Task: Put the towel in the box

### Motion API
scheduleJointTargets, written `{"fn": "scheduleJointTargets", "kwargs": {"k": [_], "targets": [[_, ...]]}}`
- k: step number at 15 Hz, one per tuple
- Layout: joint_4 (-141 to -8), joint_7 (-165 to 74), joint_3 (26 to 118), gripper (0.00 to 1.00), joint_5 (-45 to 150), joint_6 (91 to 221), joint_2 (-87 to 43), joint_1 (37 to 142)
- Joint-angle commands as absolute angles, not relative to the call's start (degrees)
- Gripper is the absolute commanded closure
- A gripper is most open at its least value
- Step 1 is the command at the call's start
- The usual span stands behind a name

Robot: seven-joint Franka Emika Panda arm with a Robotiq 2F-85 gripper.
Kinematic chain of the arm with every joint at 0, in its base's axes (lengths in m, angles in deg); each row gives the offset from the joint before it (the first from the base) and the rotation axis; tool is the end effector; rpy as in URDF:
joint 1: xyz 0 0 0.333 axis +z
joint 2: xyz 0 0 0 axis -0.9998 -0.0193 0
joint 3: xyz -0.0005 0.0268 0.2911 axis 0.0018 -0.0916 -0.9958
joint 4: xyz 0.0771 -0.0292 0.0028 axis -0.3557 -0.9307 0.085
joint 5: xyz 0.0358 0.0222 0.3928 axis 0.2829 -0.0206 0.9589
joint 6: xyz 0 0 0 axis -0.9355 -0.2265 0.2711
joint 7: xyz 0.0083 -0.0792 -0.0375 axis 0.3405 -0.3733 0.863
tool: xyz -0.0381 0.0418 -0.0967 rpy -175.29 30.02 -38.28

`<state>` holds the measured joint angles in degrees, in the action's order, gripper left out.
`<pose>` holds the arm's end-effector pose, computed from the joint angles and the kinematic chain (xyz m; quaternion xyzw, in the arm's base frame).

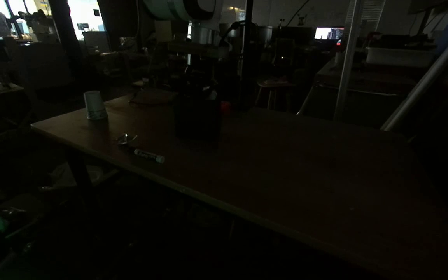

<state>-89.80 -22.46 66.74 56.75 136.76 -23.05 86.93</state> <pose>0.5983 -0.0057 0.3047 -0.9856 -0.1452 0.0829 0.0269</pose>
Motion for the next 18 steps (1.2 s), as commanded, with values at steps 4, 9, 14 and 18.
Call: {"fn": "scheduleJointTargets", "kwargs": {"k": [4, 9, 14, 18], "targets": [[-89.24, -22.26, 65.19, 0.99, 57.61, 132.22, -28.44, 87.02], [-91.04, -22.06, 64.8, 0.99, 58.69, 128.76, -26.0, 86.6], [-92.57, -22.34, 65.4, 0.99, 59.43, 128.64, -19.49, 85.74], [-93.06, -22.45, 66.32, 0.99, 60.65, 130.19, -11.54, 85.29]]}}
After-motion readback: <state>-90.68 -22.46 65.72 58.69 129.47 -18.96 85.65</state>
